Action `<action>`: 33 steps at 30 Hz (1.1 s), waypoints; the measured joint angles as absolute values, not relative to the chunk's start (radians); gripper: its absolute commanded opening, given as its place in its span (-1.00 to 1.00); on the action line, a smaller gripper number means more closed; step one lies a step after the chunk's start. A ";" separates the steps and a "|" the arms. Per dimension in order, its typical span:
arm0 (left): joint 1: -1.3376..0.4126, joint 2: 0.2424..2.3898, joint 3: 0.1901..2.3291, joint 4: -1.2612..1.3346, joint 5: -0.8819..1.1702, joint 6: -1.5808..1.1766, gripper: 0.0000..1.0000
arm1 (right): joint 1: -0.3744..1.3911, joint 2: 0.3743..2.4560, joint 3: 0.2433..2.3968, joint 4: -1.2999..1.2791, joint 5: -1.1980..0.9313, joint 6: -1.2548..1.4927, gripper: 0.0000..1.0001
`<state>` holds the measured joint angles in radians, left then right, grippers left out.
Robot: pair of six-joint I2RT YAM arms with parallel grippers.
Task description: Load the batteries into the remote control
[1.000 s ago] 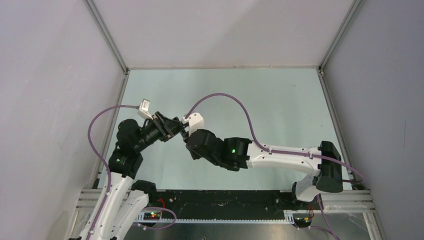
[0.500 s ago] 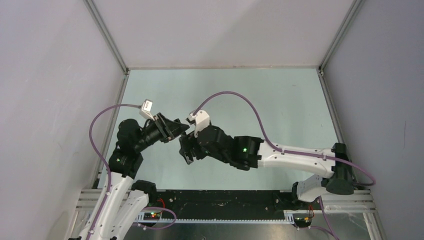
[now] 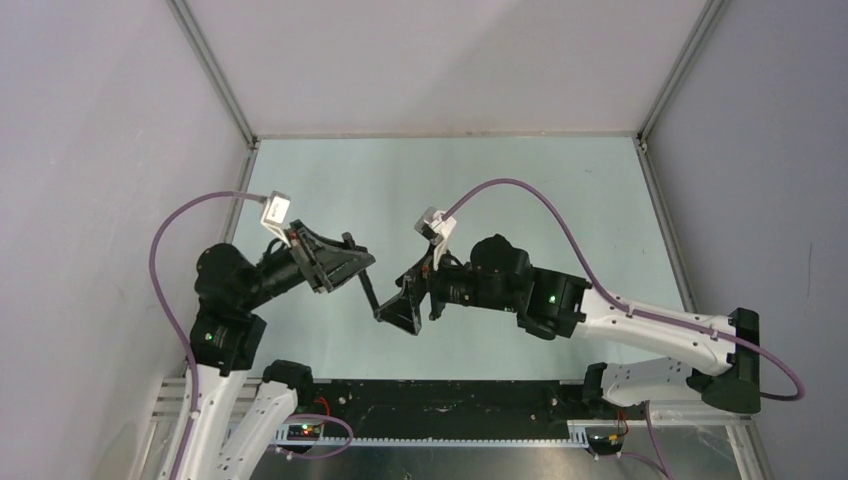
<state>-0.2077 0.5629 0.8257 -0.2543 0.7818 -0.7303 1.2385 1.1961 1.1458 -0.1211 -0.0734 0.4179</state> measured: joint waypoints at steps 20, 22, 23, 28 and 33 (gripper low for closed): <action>-0.208 0.534 0.928 -0.249 0.945 -0.714 -0.67 | 1.162 1.348 1.121 0.276 -0.446 0.522 0.58; -0.208 0.533 0.931 -0.249 0.952 -0.714 -0.67 | 1.159 1.362 1.121 0.302 -0.468 0.533 0.47; -0.208 0.533 0.932 -0.249 0.955 -0.714 -0.67 | 1.155 1.370 1.121 0.318 -0.484 0.545 0.39; -0.208 0.524 0.932 -0.249 0.956 -0.712 -0.63 | 1.137 1.403 1.121 0.379 -0.553 0.594 0.04; -0.207 0.522 0.932 -0.249 0.953 -0.713 -0.51 | 1.135 1.414 1.121 0.424 -0.595 0.619 -0.18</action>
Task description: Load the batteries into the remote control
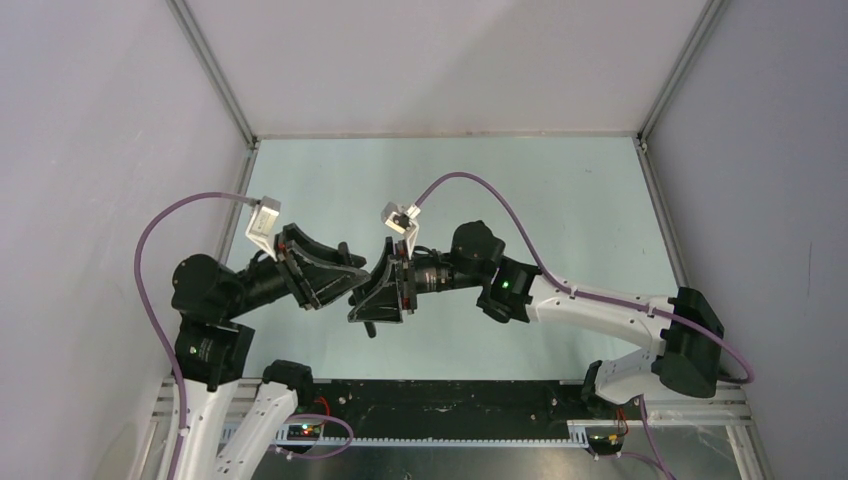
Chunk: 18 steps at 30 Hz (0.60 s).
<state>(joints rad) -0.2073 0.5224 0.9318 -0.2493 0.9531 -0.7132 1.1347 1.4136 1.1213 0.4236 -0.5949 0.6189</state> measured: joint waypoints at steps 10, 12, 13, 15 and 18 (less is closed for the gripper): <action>-0.209 0.504 0.933 -0.249 0.940 -0.696 0.99 | 1.132 1.414 1.121 0.408 -0.564 0.636 -0.34; -0.209 0.488 0.933 -0.252 0.907 -0.690 0.99 | 1.130 1.414 1.121 0.377 -0.536 0.632 -0.37; -0.209 0.484 0.932 -0.259 0.889 -0.687 0.99 | 1.130 1.413 1.121 0.367 -0.522 0.630 -0.38; -0.209 0.481 0.931 -0.281 0.834 -0.668 0.99 | 1.133 1.402 1.117 0.321 -0.474 0.625 -0.39; -0.209 0.481 0.931 -0.349 0.710 -0.618 0.99 | 1.132 1.377 1.085 0.224 -0.366 0.621 -0.39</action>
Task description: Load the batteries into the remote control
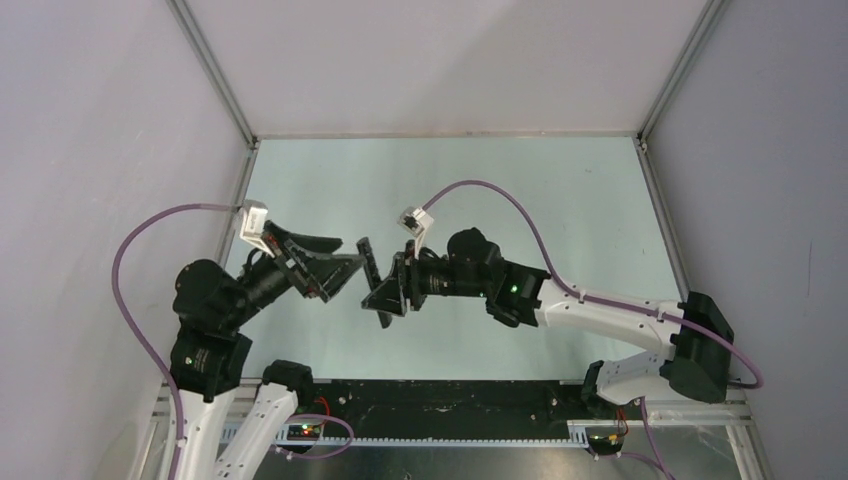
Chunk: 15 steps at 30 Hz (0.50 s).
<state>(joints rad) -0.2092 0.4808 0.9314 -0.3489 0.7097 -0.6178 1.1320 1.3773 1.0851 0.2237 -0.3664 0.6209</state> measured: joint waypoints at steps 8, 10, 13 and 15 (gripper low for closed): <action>-0.211 0.508 0.978 -0.723 0.136 -0.531 0.99 | 1.072 1.332 0.949 -0.169 0.064 0.683 -0.34; -0.211 0.503 0.978 -0.773 0.075 -0.522 0.99 | 1.039 1.342 0.938 -0.262 0.161 0.709 -0.36; -0.211 0.492 0.978 -0.811 0.035 -0.520 0.99 | 0.965 1.391 0.935 -0.355 0.260 0.751 -0.37; -0.211 0.484 0.977 -0.826 0.024 -0.518 0.99 | 0.913 1.429 0.921 -0.390 0.305 0.767 -0.37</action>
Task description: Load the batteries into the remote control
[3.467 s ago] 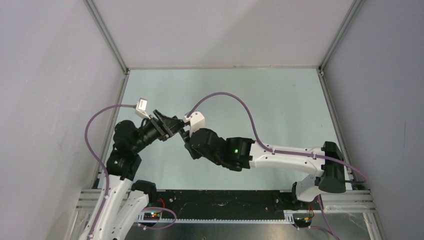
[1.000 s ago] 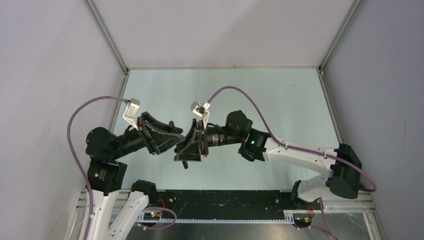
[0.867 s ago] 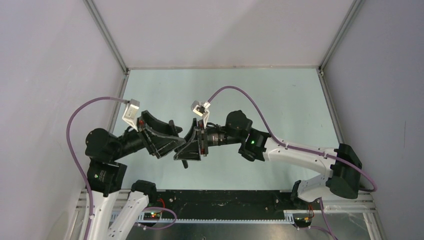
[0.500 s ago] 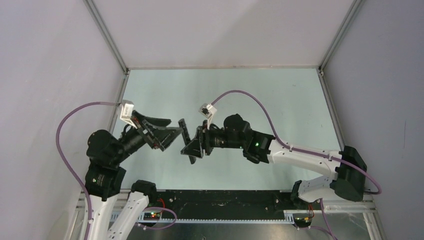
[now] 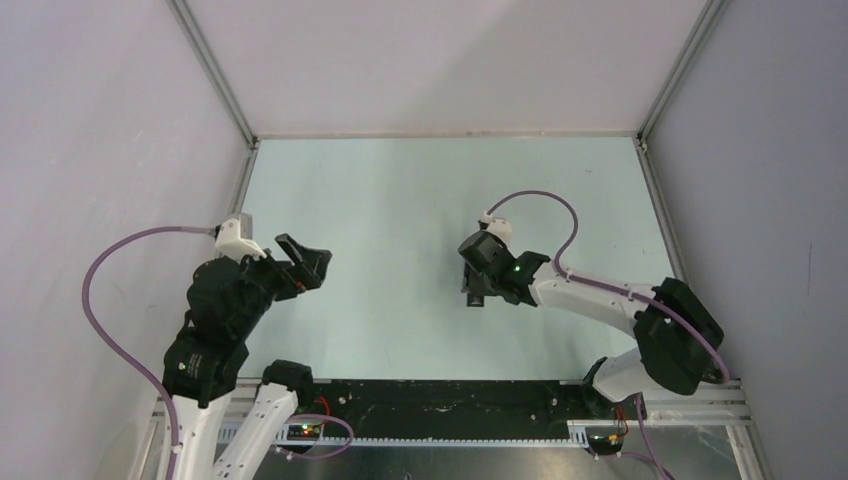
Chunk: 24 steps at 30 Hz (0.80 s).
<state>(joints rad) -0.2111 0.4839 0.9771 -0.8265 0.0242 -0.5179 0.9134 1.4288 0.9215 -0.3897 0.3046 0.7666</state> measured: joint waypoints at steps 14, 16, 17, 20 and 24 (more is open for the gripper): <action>-0.211 0.475 0.950 -0.850 0.038 -0.517 0.99 | 0.746 1.609 0.897 -0.467 0.435 0.787 -0.13; -0.211 0.480 0.950 -0.851 0.038 -0.517 0.99 | 0.746 1.623 0.897 -0.467 0.441 0.795 -0.08; -0.211 0.485 0.950 -0.854 0.038 -0.518 0.99 | 0.746 1.629 0.897 -0.467 0.442 0.797 -0.07; -0.211 0.501 0.950 -0.867 0.038 -0.519 0.99 | 0.746 1.637 0.899 -0.461 0.451 0.813 0.02; -0.211 0.522 0.947 -0.888 0.037 -0.523 0.99 | 0.746 1.638 0.899 -0.461 0.457 0.823 0.19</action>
